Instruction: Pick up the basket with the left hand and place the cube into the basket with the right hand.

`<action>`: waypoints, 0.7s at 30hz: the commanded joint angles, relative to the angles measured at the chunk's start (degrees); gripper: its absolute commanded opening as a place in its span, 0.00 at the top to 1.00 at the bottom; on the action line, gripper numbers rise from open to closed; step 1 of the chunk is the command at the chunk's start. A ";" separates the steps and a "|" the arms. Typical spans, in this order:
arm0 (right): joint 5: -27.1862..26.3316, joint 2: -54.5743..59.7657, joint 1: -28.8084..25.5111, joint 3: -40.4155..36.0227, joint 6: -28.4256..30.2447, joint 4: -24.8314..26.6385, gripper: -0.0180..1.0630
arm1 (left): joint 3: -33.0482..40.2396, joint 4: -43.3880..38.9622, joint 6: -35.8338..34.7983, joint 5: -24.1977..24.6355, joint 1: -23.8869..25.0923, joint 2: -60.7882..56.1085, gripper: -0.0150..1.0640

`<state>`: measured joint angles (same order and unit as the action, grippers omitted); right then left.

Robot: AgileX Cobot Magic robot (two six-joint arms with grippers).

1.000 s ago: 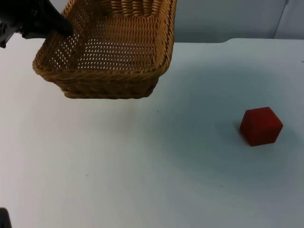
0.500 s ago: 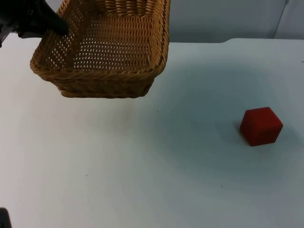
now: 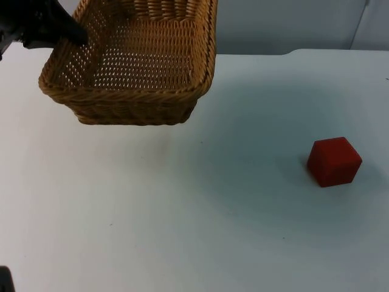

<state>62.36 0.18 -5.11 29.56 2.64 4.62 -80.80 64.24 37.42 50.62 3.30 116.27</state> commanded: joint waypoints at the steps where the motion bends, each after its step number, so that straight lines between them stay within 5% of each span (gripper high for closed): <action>1: -0.54 -0.18 0.01 -0.26 0.07 0.14 0.99 | -0.60 1.88 0.03 0.44 -0.05 -0.99 0.99; 21: -0.54 -0.18 0.01 -0.26 0.07 0.14 0.99 | -0.60 1.88 0.03 0.44 -0.05 -0.99 0.99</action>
<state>62.36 0.18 -5.11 29.56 2.64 4.62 -80.80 64.24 37.52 50.37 3.30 116.27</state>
